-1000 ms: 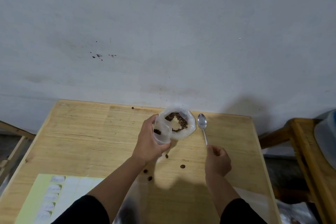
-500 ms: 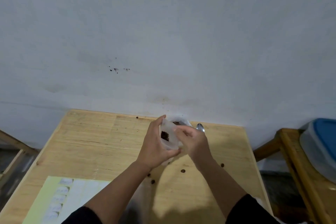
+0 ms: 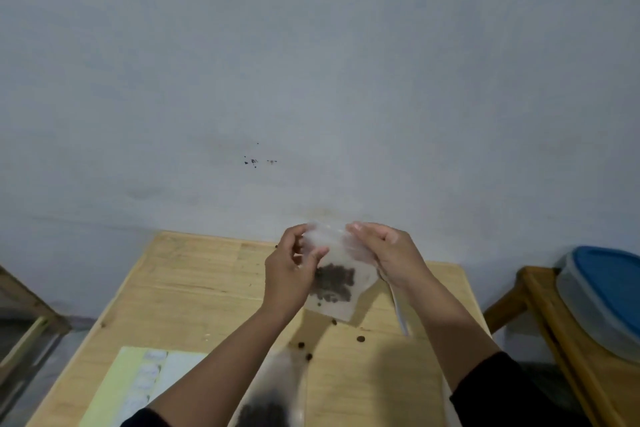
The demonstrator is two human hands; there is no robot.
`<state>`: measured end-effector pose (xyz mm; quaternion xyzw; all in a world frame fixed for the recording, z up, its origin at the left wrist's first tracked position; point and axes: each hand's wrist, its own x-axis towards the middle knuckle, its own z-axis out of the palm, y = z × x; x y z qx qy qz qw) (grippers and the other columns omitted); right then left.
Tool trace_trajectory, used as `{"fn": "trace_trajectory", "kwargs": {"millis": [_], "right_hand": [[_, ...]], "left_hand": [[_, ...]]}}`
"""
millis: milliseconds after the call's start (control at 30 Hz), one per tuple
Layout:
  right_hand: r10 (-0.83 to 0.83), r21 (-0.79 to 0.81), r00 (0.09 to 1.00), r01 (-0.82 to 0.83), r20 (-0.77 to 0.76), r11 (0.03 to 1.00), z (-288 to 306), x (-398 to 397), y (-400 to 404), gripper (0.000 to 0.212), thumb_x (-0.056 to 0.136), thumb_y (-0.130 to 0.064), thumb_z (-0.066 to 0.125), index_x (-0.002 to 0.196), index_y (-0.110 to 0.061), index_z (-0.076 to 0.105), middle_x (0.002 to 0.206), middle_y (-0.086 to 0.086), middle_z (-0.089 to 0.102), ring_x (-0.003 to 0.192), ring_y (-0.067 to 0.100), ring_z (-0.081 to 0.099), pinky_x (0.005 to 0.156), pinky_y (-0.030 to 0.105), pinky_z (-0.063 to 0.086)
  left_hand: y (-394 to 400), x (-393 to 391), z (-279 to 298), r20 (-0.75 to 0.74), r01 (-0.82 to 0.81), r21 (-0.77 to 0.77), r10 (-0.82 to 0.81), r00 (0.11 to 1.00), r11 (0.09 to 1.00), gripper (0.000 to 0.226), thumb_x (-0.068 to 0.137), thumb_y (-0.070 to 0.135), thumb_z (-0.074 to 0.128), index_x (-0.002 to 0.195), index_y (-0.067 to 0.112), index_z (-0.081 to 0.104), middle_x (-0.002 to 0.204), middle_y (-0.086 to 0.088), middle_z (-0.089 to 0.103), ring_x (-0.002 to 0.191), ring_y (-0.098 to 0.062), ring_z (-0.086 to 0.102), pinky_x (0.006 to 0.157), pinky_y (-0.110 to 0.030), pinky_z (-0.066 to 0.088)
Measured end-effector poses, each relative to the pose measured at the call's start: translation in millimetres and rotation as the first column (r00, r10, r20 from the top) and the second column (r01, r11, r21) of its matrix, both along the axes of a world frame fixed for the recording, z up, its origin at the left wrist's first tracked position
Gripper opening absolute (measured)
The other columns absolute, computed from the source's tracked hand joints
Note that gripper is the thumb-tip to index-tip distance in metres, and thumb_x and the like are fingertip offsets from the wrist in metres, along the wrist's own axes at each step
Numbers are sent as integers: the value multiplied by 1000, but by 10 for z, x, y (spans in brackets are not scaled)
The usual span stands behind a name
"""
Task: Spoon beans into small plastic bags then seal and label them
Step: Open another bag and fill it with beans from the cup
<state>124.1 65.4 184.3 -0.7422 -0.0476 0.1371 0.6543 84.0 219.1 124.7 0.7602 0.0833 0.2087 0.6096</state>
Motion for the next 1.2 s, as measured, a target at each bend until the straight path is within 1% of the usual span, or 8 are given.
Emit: {"fn": "trace_trajectory", "kwargs": {"millis": [133,233,367,467,667,800,967,1200], "right_hand": [[-100,65,986,92,132,994,-83,-216,26,34,83,-13,68,110,-30,59,86,8,73,86,20,69,83,27,53],[-159,18,964,159,213,987,-81,-348,97,27,85,-12,66,104,-29,56,82,7,72,77,19,67,76,24,51],[-121,33,966,116,230,993,-34,-445,167,13,84,-6,66,89,-18,67,86,5,70,72,11,62,71,23,51],[-94,36,966,88,241,995,-1,-504,213,10,81,-4,68,84,-13,71,86,2,70,73,10,61,67,20,51],[-85,57,967,74,239,996,71,-549,339,11,75,0,72,76,-11,71,79,8,68,71,16,58,63,22,49],[-139,72,960,125,243,989,47,-545,428,17,75,1,73,70,-15,69,73,7,65,69,14,58,63,24,47],[-91,61,973,80,211,995,2,-565,486,13,77,-7,73,77,-19,70,67,0,61,62,12,53,58,17,45],[-57,-12,976,61,210,998,-61,-586,621,10,75,-12,76,73,-19,69,79,-5,66,64,5,56,61,15,47]], "left_hand": [[98,-139,77,-18,-59,-146,57,998,988,31,85,22,66,108,38,52,86,2,63,79,-6,60,70,-13,46],[223,-254,100,4,6,-123,-6,1000,992,46,87,21,64,120,44,43,92,2,61,83,-9,62,78,-23,50],[473,-360,202,13,192,7,-192,981,981,29,88,17,62,104,41,60,86,11,63,77,-14,62,74,-37,56],[590,-416,312,14,260,10,-260,966,966,14,86,17,66,90,30,69,82,16,68,81,-9,63,76,-28,52],[677,-489,360,43,183,-71,-181,983,980,12,80,17,72,79,29,74,73,-5,69,64,-18,53,63,-28,44],[636,-528,370,58,126,-60,-123,991,990,10,82,16,71,81,26,74,56,8,53,57,-11,43,56,-20,38],[670,-529,359,38,162,-12,-161,986,987,14,85,17,67,84,31,71,68,-14,60,62,-18,52,60,-23,42],[645,-533,355,-13,208,-27,-209,978,978,8,81,19,72,85,26,71,74,14,70,73,-2,65,69,-15,49]]}}
